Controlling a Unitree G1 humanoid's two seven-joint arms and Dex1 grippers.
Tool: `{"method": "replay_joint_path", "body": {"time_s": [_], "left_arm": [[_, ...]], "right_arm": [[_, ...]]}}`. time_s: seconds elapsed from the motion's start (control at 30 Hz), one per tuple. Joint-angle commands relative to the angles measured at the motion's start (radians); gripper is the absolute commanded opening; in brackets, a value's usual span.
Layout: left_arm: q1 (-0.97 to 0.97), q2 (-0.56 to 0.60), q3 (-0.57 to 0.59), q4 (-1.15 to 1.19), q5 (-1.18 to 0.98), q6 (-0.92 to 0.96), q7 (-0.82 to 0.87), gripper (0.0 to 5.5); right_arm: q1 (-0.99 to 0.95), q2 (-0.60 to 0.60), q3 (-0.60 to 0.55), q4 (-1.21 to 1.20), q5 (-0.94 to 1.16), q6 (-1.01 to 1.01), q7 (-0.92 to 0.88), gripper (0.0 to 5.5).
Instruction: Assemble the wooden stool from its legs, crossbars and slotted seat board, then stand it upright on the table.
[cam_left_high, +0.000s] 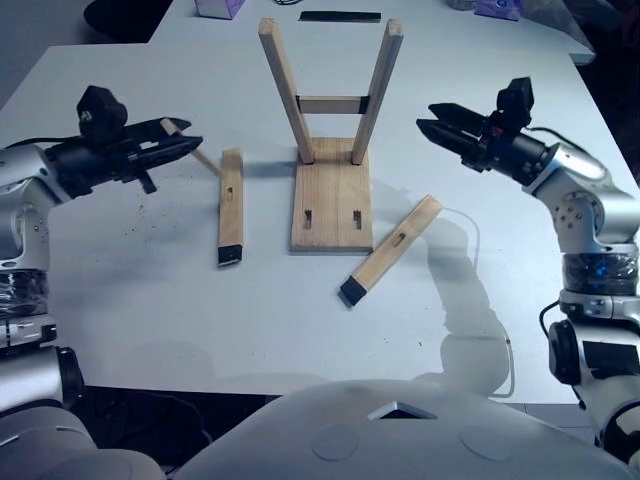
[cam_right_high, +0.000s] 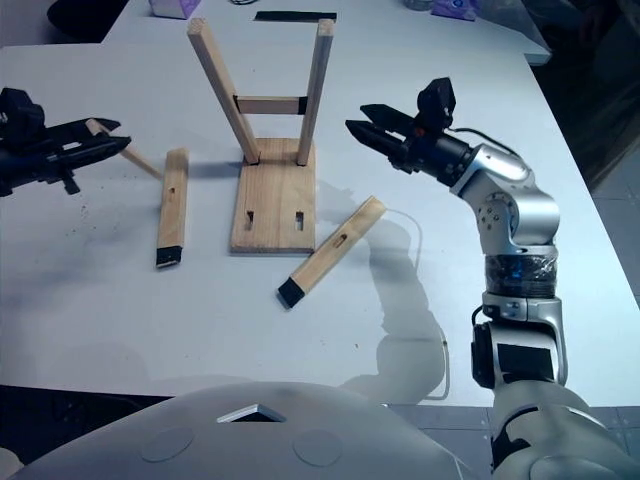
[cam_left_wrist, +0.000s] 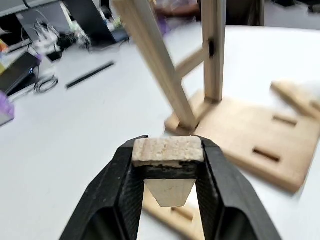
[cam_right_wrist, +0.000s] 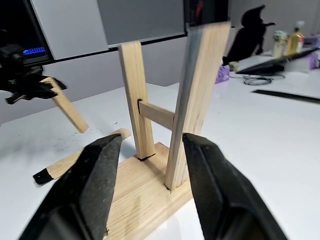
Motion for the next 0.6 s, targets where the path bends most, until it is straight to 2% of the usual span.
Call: {"method": "replay_joint_path", "body": {"time_s": [0.03,0.23,0.6], "left_arm": [[-0.121,-0.02,-0.061,0.189,0.097,-0.156,-0.095,1.31],[-0.196,-0.095,-0.119,0.303,0.169,-0.309,-0.168,1.31],[-0.142,-0.089,-0.113,0.273,0.181,-0.345,-0.201,1.31]], "right_arm": [[-0.007,0.025,0.001,-0.004,-0.026,-0.022,-0.043,2.25],[-0.04,0.038,0.016,0.028,-0.052,-0.039,-0.048,2.25],[-0.022,0.041,0.011,0.034,-0.053,-0.039,-0.043,2.25]]}}
